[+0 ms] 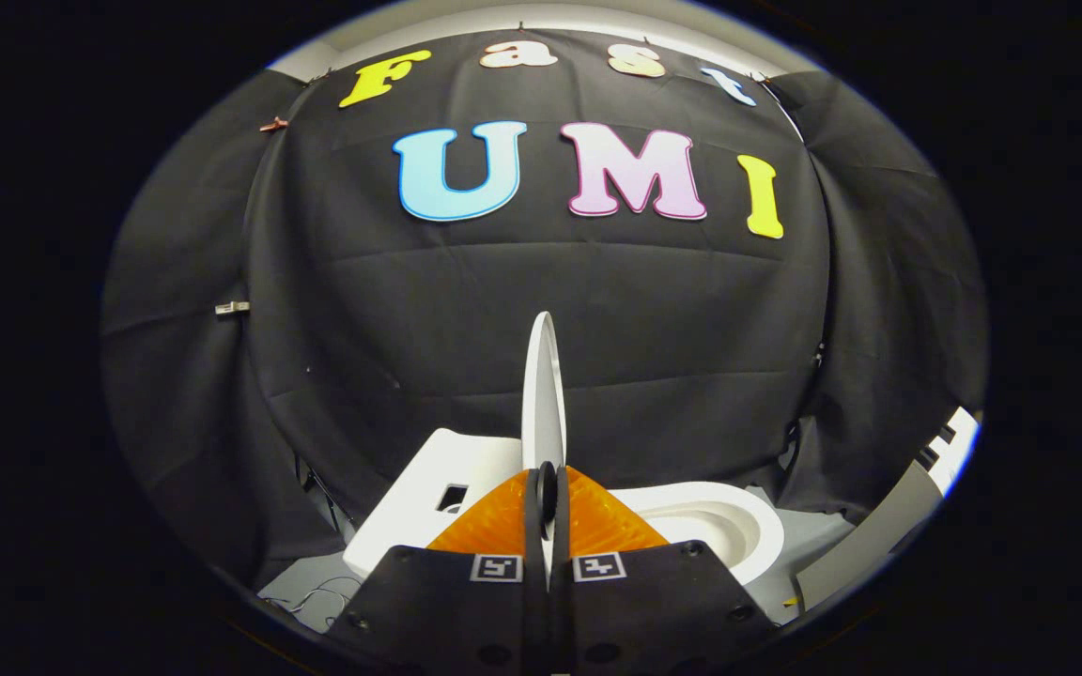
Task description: Open the toilet lid.
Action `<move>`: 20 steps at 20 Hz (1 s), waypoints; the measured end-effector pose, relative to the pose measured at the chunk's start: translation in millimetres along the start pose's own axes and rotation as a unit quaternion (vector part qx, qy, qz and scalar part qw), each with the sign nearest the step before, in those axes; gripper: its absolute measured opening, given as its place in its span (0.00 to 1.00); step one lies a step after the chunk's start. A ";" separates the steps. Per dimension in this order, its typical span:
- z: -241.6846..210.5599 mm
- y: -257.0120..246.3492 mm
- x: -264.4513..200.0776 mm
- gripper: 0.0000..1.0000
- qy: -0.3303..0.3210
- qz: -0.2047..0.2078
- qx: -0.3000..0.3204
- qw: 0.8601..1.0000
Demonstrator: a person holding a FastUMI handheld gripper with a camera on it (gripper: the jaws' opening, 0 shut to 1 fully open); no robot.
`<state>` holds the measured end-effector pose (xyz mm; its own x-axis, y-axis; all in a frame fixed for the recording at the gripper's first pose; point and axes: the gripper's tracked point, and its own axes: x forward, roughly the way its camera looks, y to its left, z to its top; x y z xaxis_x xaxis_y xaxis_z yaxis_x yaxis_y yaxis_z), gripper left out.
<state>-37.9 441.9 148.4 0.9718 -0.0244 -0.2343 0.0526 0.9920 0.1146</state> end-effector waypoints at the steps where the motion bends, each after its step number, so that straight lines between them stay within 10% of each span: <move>1: -1.1 6.6 0.2 0.05 -0.001 0.003 0.000 1.000; 20: -15.6 75.8 8.0 0.06 -0.006 0.027 -0.040 0.999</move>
<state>-29.7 518.8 140.1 0.9755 0.0289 -0.2180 -0.0184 0.9986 0.0499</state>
